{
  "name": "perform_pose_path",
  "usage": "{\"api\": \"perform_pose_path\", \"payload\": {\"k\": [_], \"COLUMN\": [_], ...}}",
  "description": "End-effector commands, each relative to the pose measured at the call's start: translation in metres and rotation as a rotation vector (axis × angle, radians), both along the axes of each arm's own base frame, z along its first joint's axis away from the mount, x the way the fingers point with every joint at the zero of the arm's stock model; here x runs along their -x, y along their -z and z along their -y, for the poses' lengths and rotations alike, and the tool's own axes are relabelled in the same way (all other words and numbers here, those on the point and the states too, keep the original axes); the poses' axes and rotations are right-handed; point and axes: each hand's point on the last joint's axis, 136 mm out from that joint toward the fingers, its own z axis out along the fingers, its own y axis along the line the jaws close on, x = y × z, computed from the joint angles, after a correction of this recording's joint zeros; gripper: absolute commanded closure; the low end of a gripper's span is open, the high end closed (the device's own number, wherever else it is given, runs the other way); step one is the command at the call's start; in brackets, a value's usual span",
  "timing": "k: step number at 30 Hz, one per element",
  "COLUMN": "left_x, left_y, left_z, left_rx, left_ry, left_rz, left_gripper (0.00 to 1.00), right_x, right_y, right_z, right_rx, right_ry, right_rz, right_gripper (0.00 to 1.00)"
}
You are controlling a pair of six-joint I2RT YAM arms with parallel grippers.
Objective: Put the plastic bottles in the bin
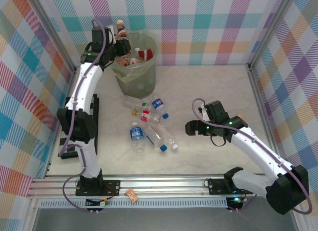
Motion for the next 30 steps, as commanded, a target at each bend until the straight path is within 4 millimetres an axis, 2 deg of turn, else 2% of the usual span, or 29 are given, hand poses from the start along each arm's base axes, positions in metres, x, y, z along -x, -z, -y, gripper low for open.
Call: {"api": "perform_pose_path", "payload": {"k": [1,7,10,11,12,13,15,17,20,25,30], "left_x": [0.011,0.018,0.028,0.032,0.036,0.038,0.04,0.041,0.043,0.046,0.051], "left_y": [0.004,0.048,0.062,0.065,0.066,0.065,0.063,0.061,0.058,0.05,0.039], "left_z": [0.027,0.038,0.041,0.042,0.043,0.044,0.044,0.044,0.046,0.049,0.051], "left_rx": [-0.064,-0.147,-0.2,-0.216,-0.227,-0.232,-0.23,-0.229,-0.228,-0.217,-0.218], "left_ry": [0.118,0.195,0.229,0.244,0.254,0.26,0.264,0.266,0.275,0.291,0.296], "left_rz": [-0.029,-0.149,-0.193,-0.203,-0.205,-0.201,-0.189,-0.186,-0.178,-0.161,-0.139], "left_gripper": [1.0,1.0,0.95,0.91,0.81,0.65,0.45,0.34,0.25,0.17,0.14], "right_x": [0.004,0.004,0.004,0.004,0.003,0.003,0.002,0.001,0.001,0.001,0.001], "right_y": [0.004,0.004,0.003,0.003,0.003,0.002,0.003,0.003,0.004,0.003,0.003], "right_z": [0.006,0.007,0.008,0.008,0.008,0.008,0.006,0.004,0.002,0.003,0.003], "right_rx": [0.013,0.021,0.028,0.029,0.028,0.025,0.021,0.014,0.01,0.011,0.008], "right_ry": [0.016,0.014,0.014,0.014,0.016,0.015,0.014,0.01,0.005,0.007,0.009], "right_rz": [-0.013,-0.011,-0.007,-0.007,-0.006,-0.006,-0.007,-0.012,-0.018,-0.016,-0.018], "right_gripper": [0.05,0.05,0.05,0.05,0.05,0.05,0.05,0.05,0.05,0.05,0.05]}}
